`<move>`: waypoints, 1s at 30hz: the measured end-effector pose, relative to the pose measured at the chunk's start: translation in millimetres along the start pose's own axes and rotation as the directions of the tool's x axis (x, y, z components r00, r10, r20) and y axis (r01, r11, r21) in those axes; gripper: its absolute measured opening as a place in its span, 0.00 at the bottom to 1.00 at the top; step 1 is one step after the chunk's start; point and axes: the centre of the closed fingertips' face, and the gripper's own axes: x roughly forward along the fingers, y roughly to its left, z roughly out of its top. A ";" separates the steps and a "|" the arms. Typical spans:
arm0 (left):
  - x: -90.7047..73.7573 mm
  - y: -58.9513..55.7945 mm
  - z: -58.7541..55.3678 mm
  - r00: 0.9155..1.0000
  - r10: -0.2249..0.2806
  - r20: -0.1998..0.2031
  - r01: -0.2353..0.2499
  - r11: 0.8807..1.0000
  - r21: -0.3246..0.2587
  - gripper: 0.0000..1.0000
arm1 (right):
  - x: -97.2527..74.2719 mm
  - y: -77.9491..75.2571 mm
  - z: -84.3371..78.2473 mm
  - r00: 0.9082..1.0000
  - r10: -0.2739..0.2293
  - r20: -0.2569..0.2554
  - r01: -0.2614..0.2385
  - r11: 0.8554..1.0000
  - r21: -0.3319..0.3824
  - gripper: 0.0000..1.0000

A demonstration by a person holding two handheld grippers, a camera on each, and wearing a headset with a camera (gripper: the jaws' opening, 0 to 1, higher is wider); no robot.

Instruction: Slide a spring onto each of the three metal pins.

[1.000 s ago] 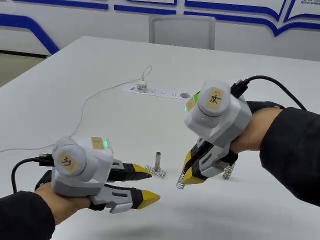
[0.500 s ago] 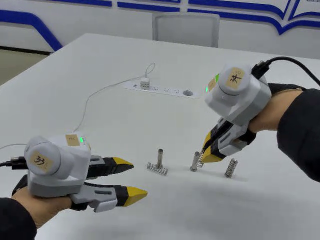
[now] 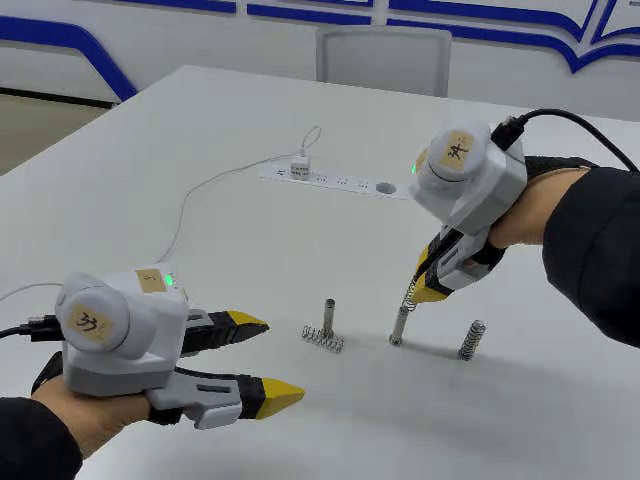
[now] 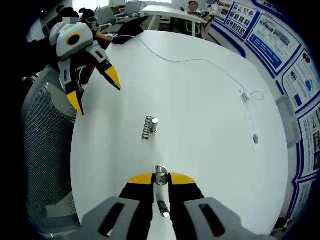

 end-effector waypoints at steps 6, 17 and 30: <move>1.1 -1.5 -1.1 1.000 -0.005 -0.005 0.005 1.000 -0.001 0.53 | 7.3 -0.1 -3.1 1.000 0.016 -0.015 -0.016 1.000 0.021 0.12; 1.4 -1.0 -2.8 1.000 -0.004 -0.011 0.004 1.000 0.001 0.53 | 24.5 -1.0 -6.7 0.998 0.031 -0.054 -0.029 0.999 0.032 0.12; 2.2 -0.5 -4.5 1.000 -0.004 -0.017 0.004 1.000 -0.001 0.52 | 50.1 -4.3 -17.4 0.994 0.037 -0.099 -0.031 0.998 0.057 0.12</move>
